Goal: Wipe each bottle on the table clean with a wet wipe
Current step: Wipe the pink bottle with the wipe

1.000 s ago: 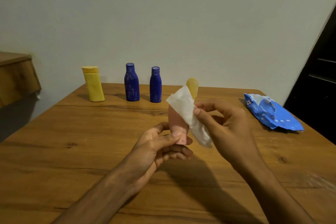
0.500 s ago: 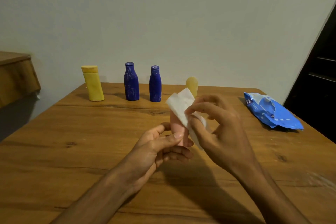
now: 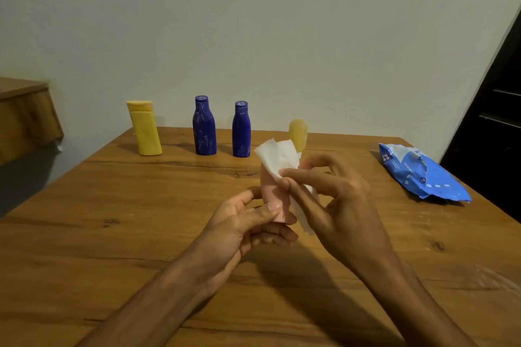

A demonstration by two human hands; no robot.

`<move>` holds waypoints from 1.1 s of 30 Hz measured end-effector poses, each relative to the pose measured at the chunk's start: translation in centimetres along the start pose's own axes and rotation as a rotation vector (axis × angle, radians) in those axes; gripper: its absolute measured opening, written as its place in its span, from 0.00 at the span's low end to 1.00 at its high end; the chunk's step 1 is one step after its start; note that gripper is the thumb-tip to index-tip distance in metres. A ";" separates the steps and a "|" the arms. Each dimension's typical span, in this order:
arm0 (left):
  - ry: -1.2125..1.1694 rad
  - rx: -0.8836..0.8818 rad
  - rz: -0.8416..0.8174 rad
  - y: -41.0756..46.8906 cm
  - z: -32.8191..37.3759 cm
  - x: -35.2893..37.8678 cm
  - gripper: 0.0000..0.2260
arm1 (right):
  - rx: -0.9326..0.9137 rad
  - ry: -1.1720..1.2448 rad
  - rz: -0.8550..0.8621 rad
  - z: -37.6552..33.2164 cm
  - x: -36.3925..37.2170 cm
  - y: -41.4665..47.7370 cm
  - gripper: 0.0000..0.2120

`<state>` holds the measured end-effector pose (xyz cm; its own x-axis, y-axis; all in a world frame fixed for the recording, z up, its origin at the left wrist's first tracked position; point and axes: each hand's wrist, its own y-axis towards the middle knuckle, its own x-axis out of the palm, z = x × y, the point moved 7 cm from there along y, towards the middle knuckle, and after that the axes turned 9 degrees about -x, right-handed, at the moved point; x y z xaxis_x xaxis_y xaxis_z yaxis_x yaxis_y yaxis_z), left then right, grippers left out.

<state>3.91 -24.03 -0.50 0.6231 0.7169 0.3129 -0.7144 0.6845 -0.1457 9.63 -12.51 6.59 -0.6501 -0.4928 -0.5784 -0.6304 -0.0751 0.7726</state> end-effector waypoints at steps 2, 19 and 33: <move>-0.006 -0.013 0.019 0.0 -0.1 -0.2 0.23 | -0.054 -0.015 -0.027 -0.2 0.2 0.1 0.13; 0.116 0.026 0.021 0.1 0.1 0.1 0.21 | -0.159 0.023 -0.063 -0.5 0.3 0.5 0.12; 0.087 0.021 0.014 0.0 0.0 -0.1 0.20 | 0.062 0.039 -0.022 1.5 -0.4 0.8 0.13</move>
<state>3.81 -24.15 -0.53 0.6374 0.7359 0.2283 -0.7294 0.6718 -0.1291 8.82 -11.10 7.04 -0.6197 -0.5253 -0.5831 -0.6702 -0.0325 0.7415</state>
